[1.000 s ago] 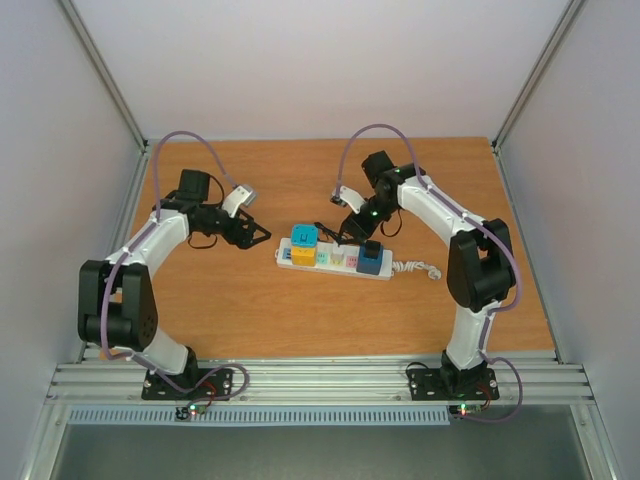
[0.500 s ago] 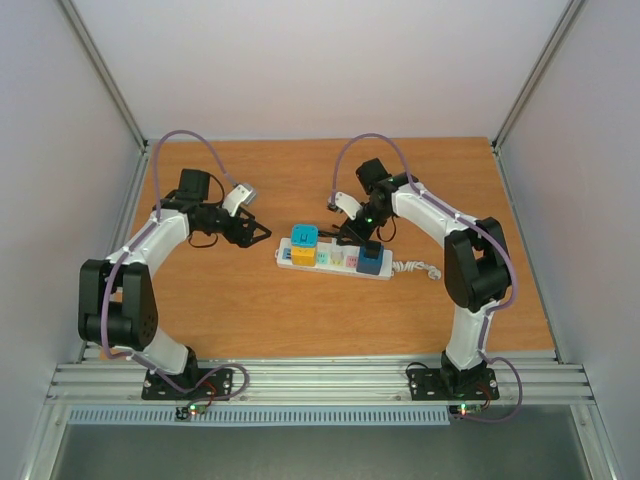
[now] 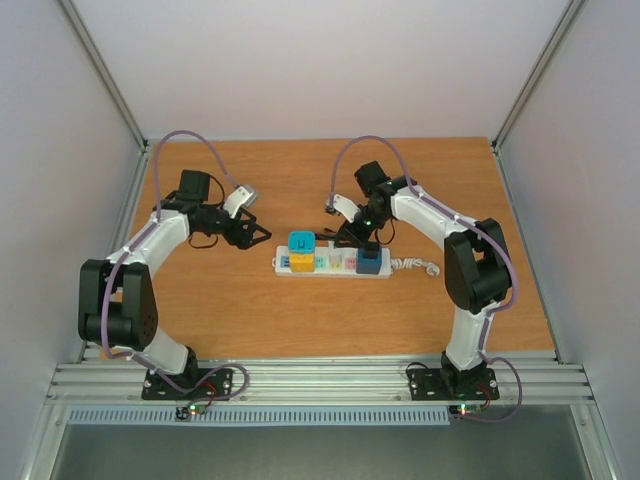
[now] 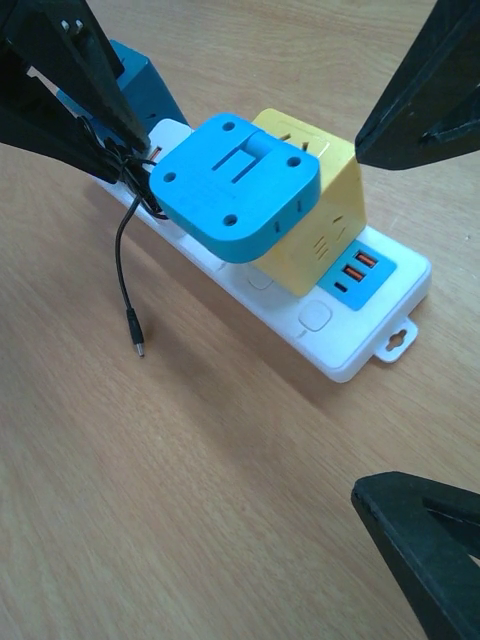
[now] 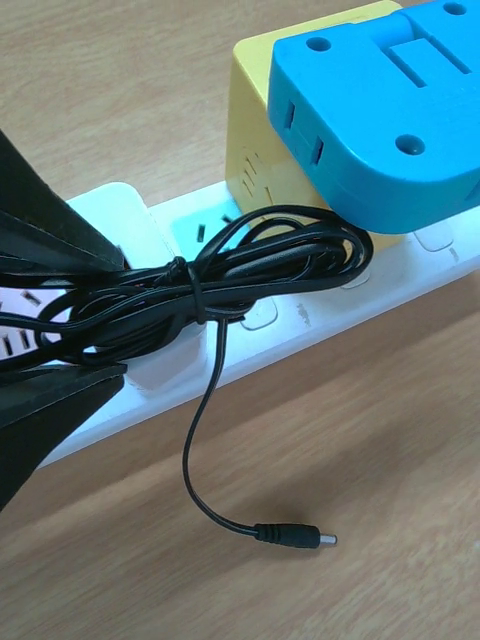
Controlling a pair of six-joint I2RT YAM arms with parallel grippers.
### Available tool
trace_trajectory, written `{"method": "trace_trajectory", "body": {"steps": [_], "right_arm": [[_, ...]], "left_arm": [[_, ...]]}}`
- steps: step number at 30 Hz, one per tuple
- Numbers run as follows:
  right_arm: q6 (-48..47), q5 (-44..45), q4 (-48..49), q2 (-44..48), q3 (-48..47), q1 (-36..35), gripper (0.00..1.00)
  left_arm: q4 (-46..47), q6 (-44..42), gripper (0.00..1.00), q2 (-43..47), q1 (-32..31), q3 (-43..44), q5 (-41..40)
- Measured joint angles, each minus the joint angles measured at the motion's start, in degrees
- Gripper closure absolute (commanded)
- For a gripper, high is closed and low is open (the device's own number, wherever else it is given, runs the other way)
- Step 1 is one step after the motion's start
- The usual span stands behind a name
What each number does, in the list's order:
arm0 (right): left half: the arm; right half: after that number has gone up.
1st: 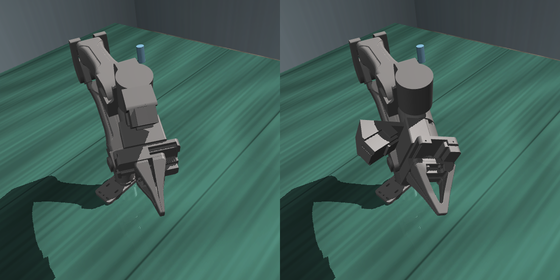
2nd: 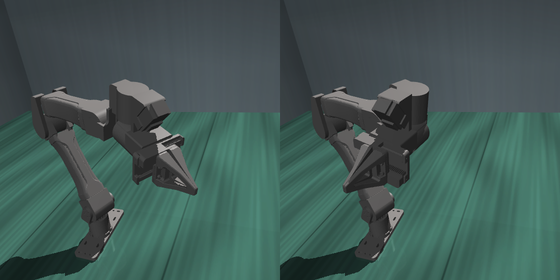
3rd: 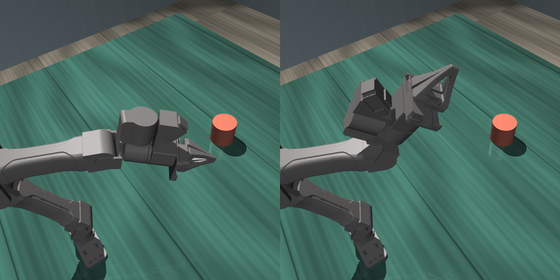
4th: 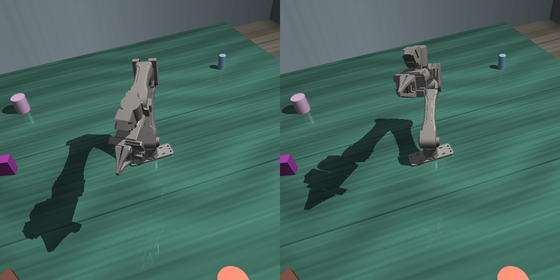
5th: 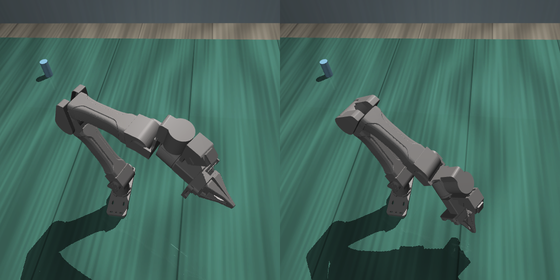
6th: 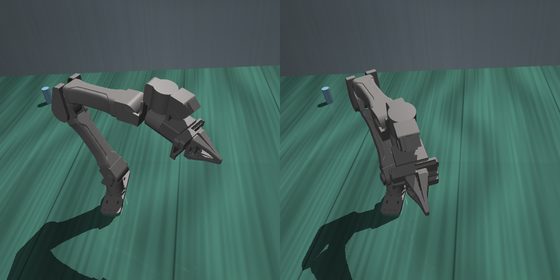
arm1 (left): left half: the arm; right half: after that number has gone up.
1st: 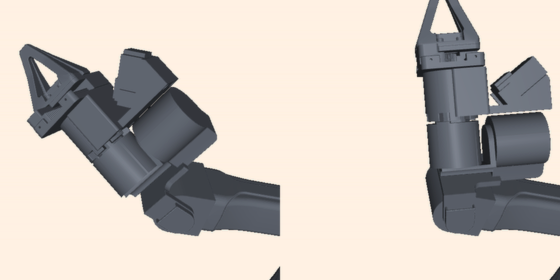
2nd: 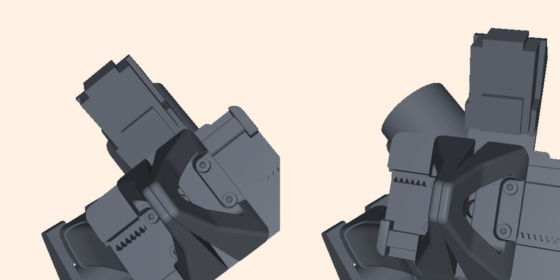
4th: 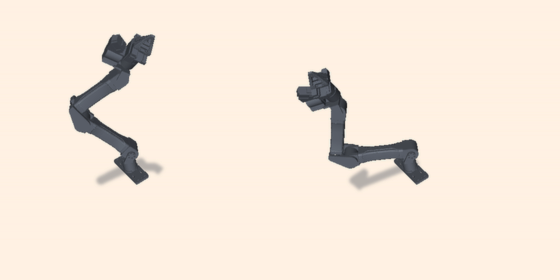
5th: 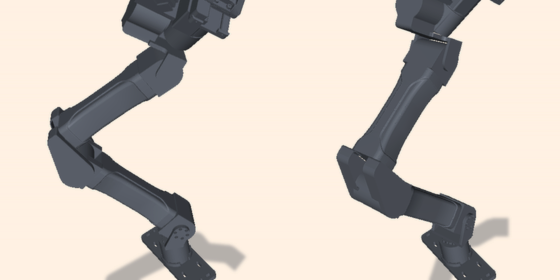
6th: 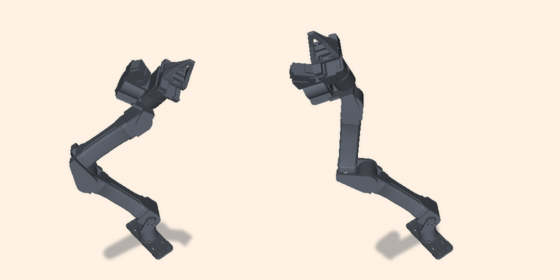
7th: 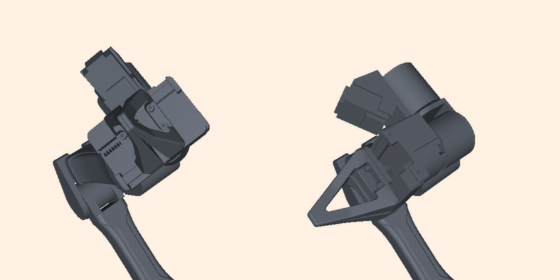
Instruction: Pull the plug off the socket
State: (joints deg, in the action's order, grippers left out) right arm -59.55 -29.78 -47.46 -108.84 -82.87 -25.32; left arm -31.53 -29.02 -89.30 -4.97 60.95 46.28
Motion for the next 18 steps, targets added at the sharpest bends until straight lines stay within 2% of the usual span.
{"method": "trace_trajectory", "body": {"steps": [7, 18], "right_arm": [[-1.3, -2.1, -0.7, 0.0, 0.3, -1.7, 0.7], [-1.4, -2.4, -2.2, -0.1, -0.4, -2.1, 0.67]], "left_arm": [[-1.0, -2.2, 0.15, 0.0, -0.8, -0.9, 1.9], [-1.6, -2.8, 0.18, -3.0, -8.8, -0.9, 3.4]]}}
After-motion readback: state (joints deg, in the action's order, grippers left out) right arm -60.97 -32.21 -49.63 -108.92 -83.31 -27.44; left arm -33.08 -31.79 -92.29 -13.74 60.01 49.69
